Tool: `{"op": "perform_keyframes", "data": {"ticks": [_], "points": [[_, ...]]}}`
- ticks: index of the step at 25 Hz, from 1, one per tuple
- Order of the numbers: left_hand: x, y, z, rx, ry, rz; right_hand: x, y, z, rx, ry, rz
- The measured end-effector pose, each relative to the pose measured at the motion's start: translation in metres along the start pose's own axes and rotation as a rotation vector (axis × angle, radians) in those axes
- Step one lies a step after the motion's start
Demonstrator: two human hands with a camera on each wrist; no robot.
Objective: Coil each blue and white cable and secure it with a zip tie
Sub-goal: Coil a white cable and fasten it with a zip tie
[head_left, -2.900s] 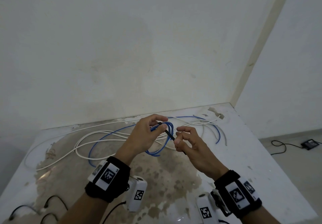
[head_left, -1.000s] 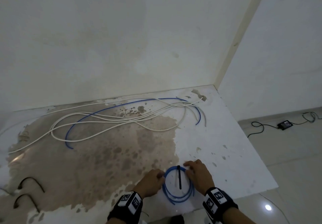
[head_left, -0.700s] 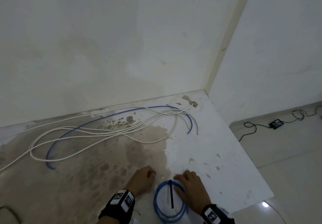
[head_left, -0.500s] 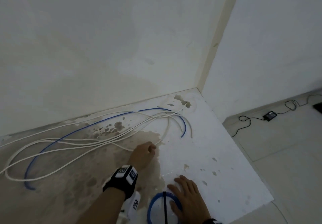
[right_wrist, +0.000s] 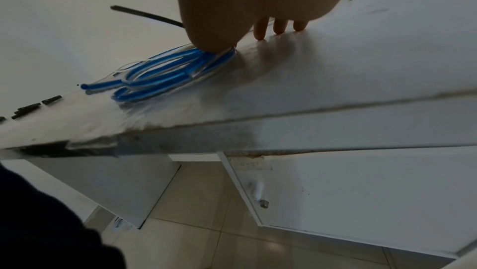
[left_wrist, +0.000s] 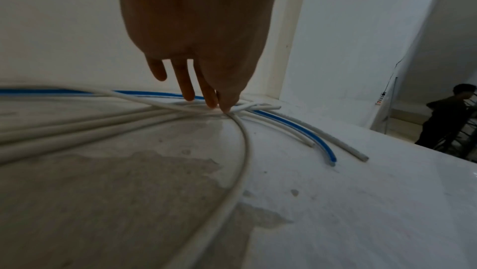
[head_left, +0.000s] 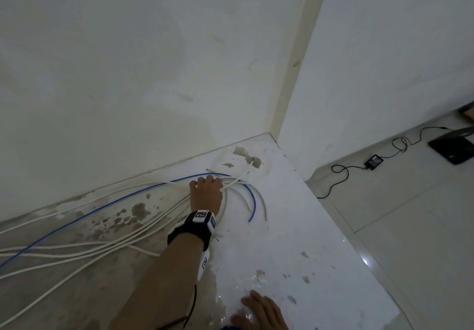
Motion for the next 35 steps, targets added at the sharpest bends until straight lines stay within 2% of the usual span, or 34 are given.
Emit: {"op": "perform_keyframes", "data": {"ticks": [4,6,8,9,12,14,16,18,20,22,24,27,29,33,35], "points": [[0.004,0.001,0.013,-0.003,-0.019,0.091,0.000,0.012,-0.004,0.064,-0.010,-0.139],[0.002,0.002,0.021,-0.135,-0.014,0.101,-0.001,0.013,0.000,0.102,0.015,-0.177],[0.005,0.002,0.023,-0.221,-0.023,0.153,-0.002,0.009,0.004,0.109,0.041,-0.140],[0.007,0.005,0.023,-0.231,-0.030,0.132,-0.001,0.008,0.005,0.107,0.043,-0.113],[0.031,0.017,0.025,-0.143,-0.105,0.072,0.003,0.005,0.015,0.170,0.094,-0.080],[0.054,0.032,0.021,0.067,-0.188,0.084,0.004,0.002,0.018,0.168,0.118,-0.049],[0.085,0.041,0.022,0.262,-0.222,0.173,0.004,-0.003,0.015,0.171,0.110,0.020],[0.123,0.040,0.023,0.361,-0.229,0.293,0.004,-0.001,0.009,0.124,0.076,0.068],[0.167,0.033,0.022,0.441,-0.227,0.390,-0.001,0.021,0.010,0.033,0.035,0.022],[0.204,0.030,0.018,0.498,-0.243,0.423,-0.020,0.052,0.019,-0.073,0.003,-0.047],[0.227,0.042,0.013,0.566,-0.279,0.364,-0.047,0.085,0.037,-0.128,0.016,-0.098],[0.248,0.074,0.016,0.681,-0.310,0.216,-0.083,0.110,0.078,-0.069,0.148,-0.056],[0.261,0.089,0.031,0.713,-0.294,0.152,-0.094,0.119,0.087,-0.110,0.173,-0.019],[0.294,0.098,0.099,0.660,-0.171,0.056,-0.108,0.160,0.051,-0.469,0.009,-0.073],[0.307,0.104,0.126,0.733,-0.109,-0.011,-0.113,0.161,0.042,-0.546,-0.102,0.000]]}}
Point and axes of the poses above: each hand's wrist, its own x-axis away from the middle knuckle, its own y-axis out of the back of the hand, z = x × y, the point moved 10 cm from there along -x, towards the middle knuckle, and after that the axes turned 14 degrees about z, right-handed, at the moved point
